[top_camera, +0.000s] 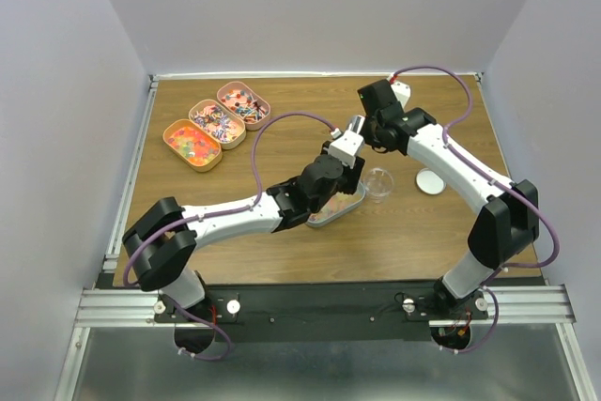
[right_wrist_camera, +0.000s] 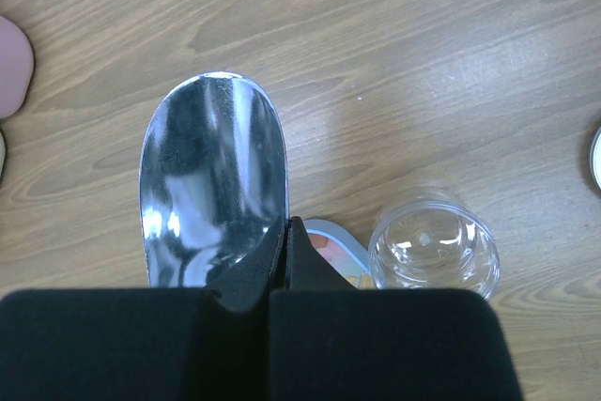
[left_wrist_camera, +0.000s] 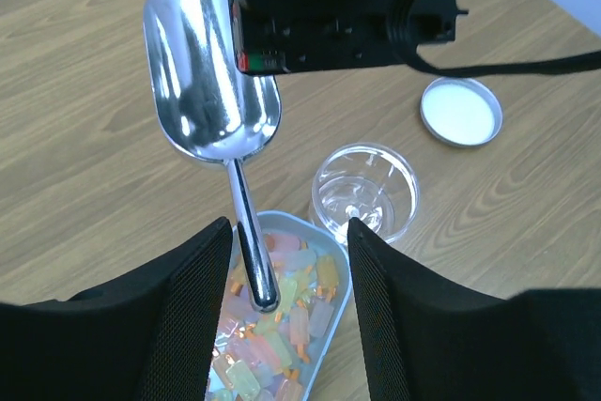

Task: Pack the candies
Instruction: Pick up the spatula from the center of the board.

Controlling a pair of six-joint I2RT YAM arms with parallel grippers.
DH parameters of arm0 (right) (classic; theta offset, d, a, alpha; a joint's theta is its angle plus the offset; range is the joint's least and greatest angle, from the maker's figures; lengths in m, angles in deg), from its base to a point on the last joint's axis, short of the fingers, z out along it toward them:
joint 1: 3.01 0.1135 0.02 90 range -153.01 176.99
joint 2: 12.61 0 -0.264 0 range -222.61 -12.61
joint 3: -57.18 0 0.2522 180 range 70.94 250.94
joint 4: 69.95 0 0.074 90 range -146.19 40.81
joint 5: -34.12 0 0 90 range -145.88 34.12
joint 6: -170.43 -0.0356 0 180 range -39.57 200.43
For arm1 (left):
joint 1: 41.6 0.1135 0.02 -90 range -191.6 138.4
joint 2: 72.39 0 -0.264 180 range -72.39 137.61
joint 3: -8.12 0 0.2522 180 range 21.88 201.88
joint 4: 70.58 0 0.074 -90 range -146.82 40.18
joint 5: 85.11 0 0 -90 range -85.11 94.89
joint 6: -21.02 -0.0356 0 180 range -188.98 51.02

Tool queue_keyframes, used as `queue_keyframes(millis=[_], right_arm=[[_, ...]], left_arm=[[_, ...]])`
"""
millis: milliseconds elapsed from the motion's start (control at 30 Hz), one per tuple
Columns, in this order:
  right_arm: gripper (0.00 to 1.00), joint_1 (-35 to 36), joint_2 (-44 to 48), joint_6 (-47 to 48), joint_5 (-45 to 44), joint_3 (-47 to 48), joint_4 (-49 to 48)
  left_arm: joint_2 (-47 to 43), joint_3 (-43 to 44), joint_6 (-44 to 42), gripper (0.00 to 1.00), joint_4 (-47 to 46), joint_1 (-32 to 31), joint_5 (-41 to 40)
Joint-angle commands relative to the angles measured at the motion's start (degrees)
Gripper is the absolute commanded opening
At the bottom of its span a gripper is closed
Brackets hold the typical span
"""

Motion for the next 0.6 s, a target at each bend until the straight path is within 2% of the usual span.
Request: queue_keyframes(millis=[0,133,167,367,400,567], right_arm=[[0.01,0.83,0.22,-1.43,-2.23,0.76,0.75],[0.01,1.1,-0.05,-1.43,-2.32,0.85,0.75],[0.01,1.1,0.04,-1.43,-2.32,0.85,0.75],[0.01,1.53,-0.57,-1.69,-2.41,1.02,0.75],[0.01,1.45,-0.58,-1.69,-2.5,1.11,0.75],[0.01,1.71,-1.45,-1.96,-2.59,1.29,0.75]], left_arm=[[1.08,0.93,1.9,0.55,2.16,-0.19,-1.21],[2.22,1.72,2.52,0.54,3.48,-0.19,-2.17],[2.31,1.72,2.52,0.48,3.57,-0.19,-2.26],[2.66,2.43,2.26,0.38,4.1,-0.19,-3.4],[2.66,2.43,2.08,0.32,4.18,-0.19,-3.58],[2.84,3.13,1.73,0.2,4.8,-0.19,-3.76]])
